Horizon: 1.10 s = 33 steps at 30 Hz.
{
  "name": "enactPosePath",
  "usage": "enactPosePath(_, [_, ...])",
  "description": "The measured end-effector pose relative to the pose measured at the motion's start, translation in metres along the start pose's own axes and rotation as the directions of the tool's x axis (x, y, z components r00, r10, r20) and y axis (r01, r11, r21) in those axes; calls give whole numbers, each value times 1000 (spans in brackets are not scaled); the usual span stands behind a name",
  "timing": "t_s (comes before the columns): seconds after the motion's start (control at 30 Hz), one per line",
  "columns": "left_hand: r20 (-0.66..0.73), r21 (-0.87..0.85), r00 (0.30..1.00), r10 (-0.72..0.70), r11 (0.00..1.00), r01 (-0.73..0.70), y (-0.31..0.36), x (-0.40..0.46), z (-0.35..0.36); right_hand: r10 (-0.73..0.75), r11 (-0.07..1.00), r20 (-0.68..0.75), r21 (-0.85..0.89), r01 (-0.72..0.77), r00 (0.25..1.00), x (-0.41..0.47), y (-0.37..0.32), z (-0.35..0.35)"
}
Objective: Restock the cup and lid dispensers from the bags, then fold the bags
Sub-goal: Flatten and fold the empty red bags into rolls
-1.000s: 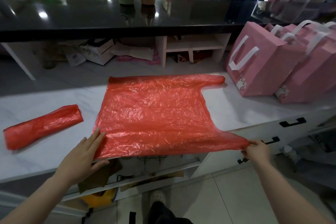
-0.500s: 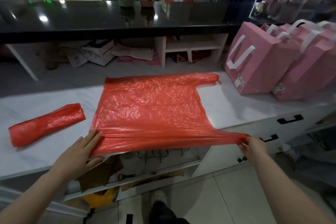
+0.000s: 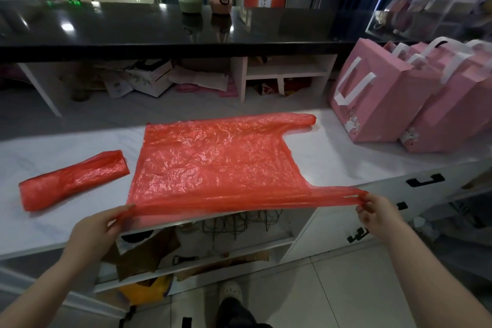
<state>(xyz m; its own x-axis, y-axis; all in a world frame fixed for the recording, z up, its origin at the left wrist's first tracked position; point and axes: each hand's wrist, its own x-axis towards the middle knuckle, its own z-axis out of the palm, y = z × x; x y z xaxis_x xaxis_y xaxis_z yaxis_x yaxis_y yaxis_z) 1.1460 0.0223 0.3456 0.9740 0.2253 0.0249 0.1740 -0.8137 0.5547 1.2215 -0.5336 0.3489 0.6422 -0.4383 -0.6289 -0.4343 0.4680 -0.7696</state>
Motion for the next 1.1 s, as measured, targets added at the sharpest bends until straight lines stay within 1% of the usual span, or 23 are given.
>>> enactPosePath(0.07, [-2,-45,1000,-27,999,27,5,5,-3,32,997,109,72,-40,993,-4,-5,3])
enactPosePath(0.17, [-15,-125,998,-69,990,66,7,11,-6,-3,983,291,176,-51,957,-12,-12,7])
enactPosePath(0.23, [-33,-150,995,-91,985,85,5,15,-6,-63,975,438,218,-38,897,-18,-14,10])
enactPosePath(0.27, [-42,-156,994,-102,983,94,4,18,-5,-81,978,508,207,-30,858,-20,-13,12])
enactPosePath(0.3, [-51,-164,992,-115,981,106,3,21,-4,-82,987,562,161,-12,823,-22,-12,14])
enactPosePath(0.37, [-57,-180,987,-148,974,136,4,27,-3,-54,997,638,-9,78,768,-24,-7,22])
enactPosePath(0.43, [-71,-186,987,-143,974,128,6,34,-3,-2,954,708,-210,214,706,-26,-1,34])
enactPosePath(0.47, [-86,-194,988,-130,975,111,8,37,-3,31,904,729,-312,292,684,-28,0,42])
enactPosePath(0.5, [-103,-209,987,-122,973,99,9,40,-5,58,832,728,-414,370,683,-31,2,50])
enactPosePath(0.53, [-120,-224,985,-122,970,93,11,43,-6,66,745,711,-502,440,700,-35,3,59])
enactPosePath(0.57, [-138,-233,983,-123,968,88,11,47,-8,36,665,688,-558,496,725,-37,4,67])
enactPosePath(0.6, [-149,-239,982,-119,968,81,12,50,-10,-25,613,666,-579,538,745,-38,5,75])
enactPosePath(0.63, [-154,-246,982,-110,967,70,13,53,-12,-94,593,645,-576,563,759,-39,5,82])
enactPosePath(0.7, [-151,-279,985,-87,959,42,15,58,-16,-203,610,598,-542,578,775,-37,5,94])
enactPosePath(0.77, [-160,-308,985,-60,951,8,18,62,-23,-272,630,574,-500,594,772,-37,1,103])
enactPosePath(0.8, [-178,-319,983,-47,948,-12,18,64,-26,-284,639,575,-483,599,767,-37,-1,107])
enactPosePath(0.87, [-202,-383,977,-66,924,-17,19,70,-33,-267,668,584,-460,584,766,-38,-6,114])
enactPosePath(0.93, [-201,-457,975,-92,889,-10,21,75,-39,-252,669,634,-432,605,732,-37,-8,121])
enactPosePath(0.97, [-202,-468,975,-89,884,-17,22,77,-40,-256,660,644,-428,617,721,-36,-8,124])
enactPosePath(1.1, [-218,-384,974,-57,923,-32,22,83,-41,-379,641,565,-411,648,733,-32,-6,131])
